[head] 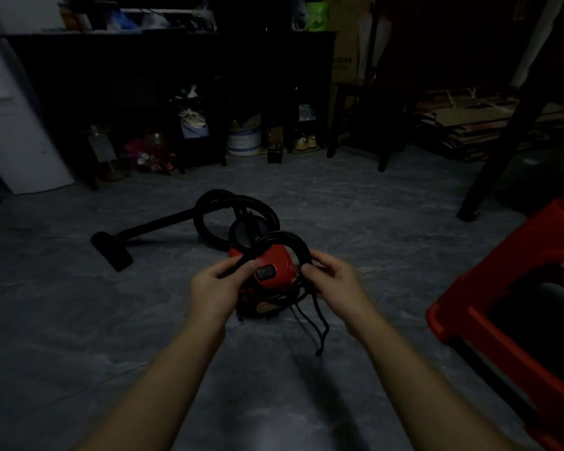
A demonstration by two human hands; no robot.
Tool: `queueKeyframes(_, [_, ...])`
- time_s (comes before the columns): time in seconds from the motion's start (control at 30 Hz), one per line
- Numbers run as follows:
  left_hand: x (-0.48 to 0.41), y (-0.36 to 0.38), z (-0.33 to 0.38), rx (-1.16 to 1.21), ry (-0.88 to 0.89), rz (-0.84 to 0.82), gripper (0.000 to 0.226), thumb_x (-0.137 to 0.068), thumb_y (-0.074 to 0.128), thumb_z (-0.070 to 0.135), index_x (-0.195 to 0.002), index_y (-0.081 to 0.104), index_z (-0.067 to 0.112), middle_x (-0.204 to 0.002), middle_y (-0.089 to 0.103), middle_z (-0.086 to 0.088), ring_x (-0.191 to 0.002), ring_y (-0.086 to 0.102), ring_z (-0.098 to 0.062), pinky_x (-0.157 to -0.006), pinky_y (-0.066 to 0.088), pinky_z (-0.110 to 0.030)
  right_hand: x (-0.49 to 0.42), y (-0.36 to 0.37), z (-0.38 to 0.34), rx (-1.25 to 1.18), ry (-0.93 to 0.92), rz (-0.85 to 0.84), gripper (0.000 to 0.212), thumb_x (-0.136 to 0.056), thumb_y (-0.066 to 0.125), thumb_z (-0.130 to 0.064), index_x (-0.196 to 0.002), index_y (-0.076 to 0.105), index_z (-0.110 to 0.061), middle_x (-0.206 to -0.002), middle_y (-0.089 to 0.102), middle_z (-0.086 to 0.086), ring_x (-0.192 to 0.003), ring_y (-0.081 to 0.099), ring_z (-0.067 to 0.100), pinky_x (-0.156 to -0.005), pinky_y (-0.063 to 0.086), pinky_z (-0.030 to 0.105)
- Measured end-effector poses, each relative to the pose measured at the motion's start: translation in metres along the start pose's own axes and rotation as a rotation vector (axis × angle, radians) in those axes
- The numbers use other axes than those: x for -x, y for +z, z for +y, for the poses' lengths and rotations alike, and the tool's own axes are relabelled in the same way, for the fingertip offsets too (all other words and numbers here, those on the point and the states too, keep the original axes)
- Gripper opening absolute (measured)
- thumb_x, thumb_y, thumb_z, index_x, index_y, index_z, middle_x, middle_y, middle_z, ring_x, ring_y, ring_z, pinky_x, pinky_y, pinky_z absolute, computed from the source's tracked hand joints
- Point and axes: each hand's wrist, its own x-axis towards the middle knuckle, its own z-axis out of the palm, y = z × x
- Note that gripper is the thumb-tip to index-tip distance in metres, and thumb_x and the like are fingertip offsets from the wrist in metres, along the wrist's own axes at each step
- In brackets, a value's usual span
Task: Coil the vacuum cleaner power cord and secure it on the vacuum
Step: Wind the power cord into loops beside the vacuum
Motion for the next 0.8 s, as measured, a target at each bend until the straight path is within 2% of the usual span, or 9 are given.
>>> queueKeyframes(0.13, [0.006, 0.005, -0.002, -0.043, 0.017, -0.036, 0.016, -0.083, 0.077, 0.018, -0.099, 0.076, 0.019, -0.090, 0.077, 0.000, -0.077, 0.073, -0.005, -0.056, 0.052, -0.013, 0.001, -0.001, 0.005, 0.118, -0.081, 0.031, 0.031, -0.094, 0.060, -0.002, -0.120, 0.065, -0.017, -0.102, 0.074, 0.007, -0.095, 0.071, 0.015, -0.080, 0.059, 0.022])
queueKeyframes(0.23, [0.007, 0.000, -0.004, -0.280, 0.132, -0.165, 0.013, -0.084, 0.076, 0.013, -0.092, 0.074, 0.023, -0.084, 0.075, 0.002, -0.063, 0.068, 0.002, -0.052, 0.047, -0.008, 0.000, -0.009, 0.006, 0.178, -0.115, 0.020, 0.032, -0.095, 0.057, 0.000, -0.111, 0.067, -0.026, -0.089, 0.072, -0.008, -0.084, 0.069, 0.001, -0.079, 0.057, 0.019])
queueKeyframes(0.3, [0.008, -0.002, -0.003, -0.411, 0.186, -0.234, 0.019, -0.084, 0.076, 0.011, -0.098, 0.072, 0.023, -0.083, 0.073, 0.005, -0.058, 0.064, 0.004, -0.052, 0.045, -0.008, -0.001, -0.013, 0.008, 0.260, -0.126, -0.029, 0.035, -0.095, 0.057, 0.001, -0.110, 0.066, -0.029, -0.089, 0.070, -0.013, -0.084, 0.068, -0.001, -0.082, 0.055, 0.021])
queueKeyframes(0.4, [0.008, -0.003, 0.001, -0.459, 0.254, -0.300, 0.031, -0.082, 0.079, 0.015, -0.106, 0.066, 0.030, -0.096, 0.070, 0.014, -0.080, 0.064, 0.014, -0.068, 0.047, -0.003, -0.001, -0.014, 0.015, 0.425, -0.127, -0.150, 0.037, -0.093, 0.056, 0.002, -0.119, 0.069, -0.022, -0.103, 0.072, -0.010, -0.096, 0.067, 0.002, -0.092, 0.053, 0.026])
queueKeyframes(0.43, [0.006, -0.004, 0.002, -0.463, 0.257, -0.322, 0.031, -0.081, 0.080, 0.020, -0.108, 0.067, 0.030, -0.100, 0.071, 0.012, -0.089, 0.065, 0.012, -0.076, 0.049, -0.006, 0.000, -0.013, 0.017, 0.482, -0.125, -0.195, 0.040, -0.093, 0.056, 0.001, -0.120, 0.070, -0.024, -0.109, 0.072, -0.011, -0.102, 0.066, 0.001, -0.095, 0.052, 0.025])
queueKeyframes(0.5, [0.004, -0.005, 0.002, -0.479, 0.223, -0.401, 0.031, -0.082, 0.079, 0.028, -0.111, 0.071, 0.024, -0.105, 0.074, 0.006, -0.098, 0.069, 0.000, -0.089, 0.055, -0.021, 0.003, -0.010, 0.018, 0.569, -0.135, -0.270, 0.042, -0.093, 0.057, -0.003, -0.119, 0.069, -0.033, -0.114, 0.072, -0.015, -0.108, 0.064, -0.001, -0.098, 0.051, 0.024])
queueKeyframes(0.6, [0.008, -0.004, 0.004, -0.492, 0.183, -0.500, 0.019, -0.087, 0.074, 0.025, -0.104, 0.077, 0.016, -0.094, 0.078, 0.000, -0.091, 0.073, -0.013, -0.089, 0.058, -0.039, 0.004, -0.007, 0.017, 0.578, -0.124, -0.301, 0.037, -0.092, 0.059, -0.006, -0.118, 0.069, -0.031, -0.113, 0.071, -0.015, -0.108, 0.064, -0.001, -0.098, 0.052, 0.027])
queueKeyframes(0.67, [0.010, -0.003, 0.005, -0.495, 0.181, -0.519, 0.015, -0.088, 0.073, 0.021, -0.100, 0.078, 0.013, -0.089, 0.078, -0.002, -0.086, 0.074, -0.016, -0.087, 0.059, -0.037, 0.004, -0.007, 0.016, 0.526, -0.116, -0.274, 0.036, -0.091, 0.062, -0.006, -0.116, 0.067, -0.031, -0.110, 0.071, -0.013, -0.106, 0.064, 0.000, -0.096, 0.054, 0.029])
queueKeyframes(0.8, [0.008, -0.004, 0.006, -0.543, 0.219, -0.498, 0.013, -0.088, 0.073, 0.018, -0.099, 0.078, 0.015, -0.084, 0.078, 0.001, -0.079, 0.074, -0.011, -0.075, 0.059, -0.028, 0.004, -0.009, 0.016, 0.453, -0.075, -0.203, 0.031, -0.087, 0.069, -0.010, -0.112, 0.064, -0.028, -0.098, 0.072, -0.003, -0.095, 0.069, 0.005, -0.088, 0.058, 0.027])
